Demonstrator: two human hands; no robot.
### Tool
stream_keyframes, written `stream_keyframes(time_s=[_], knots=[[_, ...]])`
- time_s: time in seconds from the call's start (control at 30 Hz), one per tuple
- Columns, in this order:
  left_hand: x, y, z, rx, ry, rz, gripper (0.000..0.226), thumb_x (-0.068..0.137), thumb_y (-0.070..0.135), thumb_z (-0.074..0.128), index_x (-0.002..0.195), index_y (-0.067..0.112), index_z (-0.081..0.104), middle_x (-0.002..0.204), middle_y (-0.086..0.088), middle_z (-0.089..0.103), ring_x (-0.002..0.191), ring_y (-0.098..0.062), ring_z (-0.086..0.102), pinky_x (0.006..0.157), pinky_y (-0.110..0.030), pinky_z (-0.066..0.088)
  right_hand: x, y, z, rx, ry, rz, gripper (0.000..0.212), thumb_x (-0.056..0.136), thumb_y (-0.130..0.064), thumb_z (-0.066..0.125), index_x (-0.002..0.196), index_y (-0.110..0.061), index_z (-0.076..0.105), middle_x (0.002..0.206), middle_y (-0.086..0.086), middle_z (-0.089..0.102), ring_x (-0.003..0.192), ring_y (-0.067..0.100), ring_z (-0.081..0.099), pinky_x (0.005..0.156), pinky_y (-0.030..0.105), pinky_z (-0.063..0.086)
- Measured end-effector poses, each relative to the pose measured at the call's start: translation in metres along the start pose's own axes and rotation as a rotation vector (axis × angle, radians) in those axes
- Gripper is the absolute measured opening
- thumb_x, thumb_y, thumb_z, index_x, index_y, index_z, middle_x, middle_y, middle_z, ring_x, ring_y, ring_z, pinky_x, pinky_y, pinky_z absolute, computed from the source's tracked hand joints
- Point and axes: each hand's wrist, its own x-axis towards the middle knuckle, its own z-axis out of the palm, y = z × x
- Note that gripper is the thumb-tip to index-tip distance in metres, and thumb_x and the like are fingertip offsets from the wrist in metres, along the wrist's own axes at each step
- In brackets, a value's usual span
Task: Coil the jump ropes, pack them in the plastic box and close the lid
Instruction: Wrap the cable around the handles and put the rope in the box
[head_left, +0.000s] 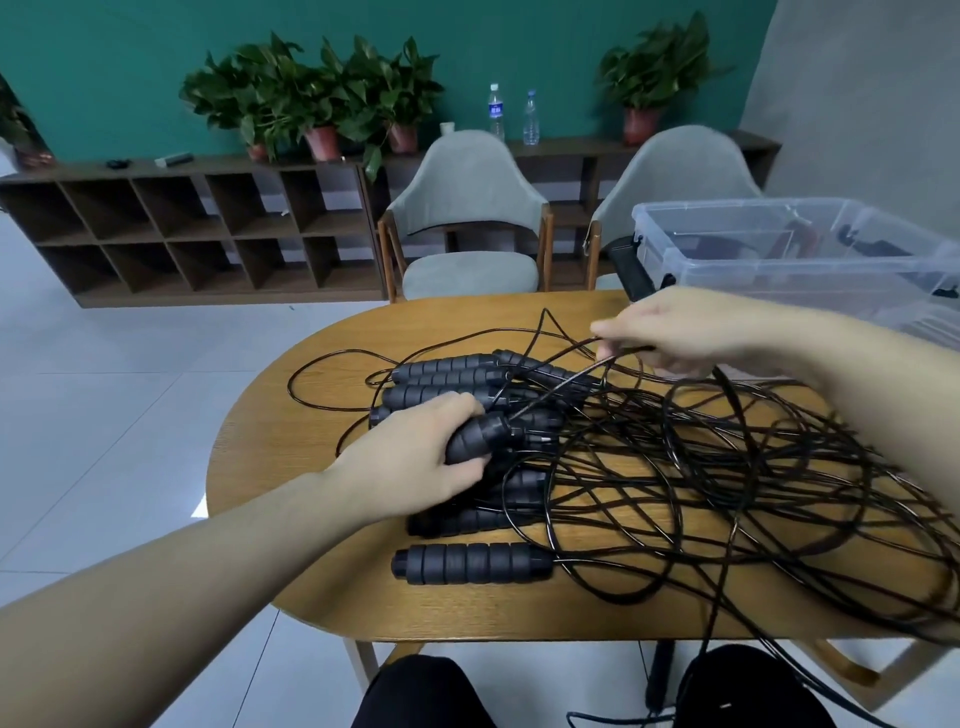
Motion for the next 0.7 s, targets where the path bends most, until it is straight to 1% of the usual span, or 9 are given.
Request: stream_keyframes(time_s=[0.07,0.13,0.27,0.37,0.47,0.5,0.57,0.6,0.7], knots=[[0.006,0.002,0.0,-0.074,0.056,-0.038,0.021,0.09,0.039,0.069,0.099,0.035,0.05,0.098,0.015,0.054,0.088,0.002,0.055,0.074,-0.017,0.04,-0.006,-0.001,-0.012,0.076,0.015,-0.002,0.039,0.091,-0.06,0.056,0.088,-0.025,0.075,0.055,-0.007,0.037,0.05,0.012,0.027,0.05,0.025,0.022],[0.015,0.004,0.0,-0.13,0.107,-0.056,0.021,0.088,0.038,0.071,0.095,0.03,0.053,0.099,0.014,0.052,0.086,0.002,0.054,0.074,-0.016,0.04,-0.012,-0.003,-0.022,0.011,0.034,-0.06,0.038,0.085,-0.062,0.063,0.083,-0.026,0.075,0.055,-0.007,0.039,0.054,0.014,0.029,0.052,0.026,0.025],[0.032,0.017,-0.002,-0.105,0.112,0.008,0.021,0.087,0.032,0.072,0.099,0.021,0.058,0.106,0.01,0.05,0.092,-0.002,0.053,0.085,-0.022,0.044,-0.024,-0.012,-0.036,-0.111,0.028,-0.139,0.025,0.08,-0.05,0.074,0.088,-0.026,0.076,0.057,-0.011,0.055,0.048,0.004,0.036,0.056,0.024,0.028],[0.044,0.03,-0.002,-0.113,0.144,0.036,0.023,0.089,0.032,0.071,0.101,0.017,0.059,0.113,0.007,0.052,0.097,-0.001,0.051,0.089,-0.023,0.041,-0.026,-0.014,-0.047,-0.036,0.189,-0.174,0.019,0.083,-0.044,0.073,0.091,-0.026,0.075,0.046,-0.017,0.049,0.04,0.003,0.039,0.054,0.022,0.026],[0.06,0.045,-0.005,-0.131,0.227,0.085,0.022,0.087,0.032,0.071,0.096,0.015,0.061,0.149,0.004,0.045,0.131,-0.009,0.04,0.108,-0.029,0.033,-0.023,-0.011,-0.057,0.073,0.269,-0.178,0.024,0.086,-0.045,0.071,0.096,-0.024,0.076,0.05,-0.01,0.038,0.045,0.007,0.029,0.05,0.026,0.023],[0.065,0.052,-0.007,-0.194,0.208,0.106,0.022,0.087,0.029,0.071,0.103,0.017,0.063,0.152,0.006,0.045,0.136,-0.011,0.04,0.111,-0.033,0.033,-0.023,-0.01,-0.06,0.09,0.285,-0.17,0.024,0.086,-0.045,0.071,0.096,-0.024,0.076,0.054,-0.005,0.034,0.048,0.011,0.026,0.049,0.027,0.022],[0.072,0.065,-0.007,-0.382,0.106,0.082,0.044,0.087,0.025,0.07,0.13,0.023,0.06,0.138,0.005,0.06,0.126,-0.015,0.053,0.111,-0.037,0.042,-0.025,-0.007,-0.066,0.127,0.307,-0.153,0.019,0.088,-0.043,0.07,0.092,-0.025,0.077,0.058,-0.001,0.03,0.051,0.013,0.023,0.049,0.027,0.02],[0.075,0.07,-0.007,-0.449,0.061,0.04,0.047,0.086,0.026,0.069,0.132,0.025,0.058,0.127,0.002,0.066,0.117,-0.019,0.06,0.107,-0.041,0.047,-0.026,-0.006,-0.067,0.143,0.312,-0.151,0.017,0.089,-0.041,0.07,0.09,-0.025,0.076,0.057,-0.002,0.03,0.052,0.013,0.022,0.049,0.027,0.019],[0.086,0.072,-0.004,-0.451,-0.017,-0.019,0.035,0.082,0.036,0.068,0.115,0.027,0.06,0.115,0.001,0.071,0.109,-0.024,0.064,0.101,-0.049,0.05,-0.031,0.002,-0.072,0.167,0.33,-0.154,0.017,0.089,-0.039,0.07,0.091,-0.024,0.076,0.053,-0.006,0.03,0.05,0.012,0.022,0.049,0.027,0.019]])
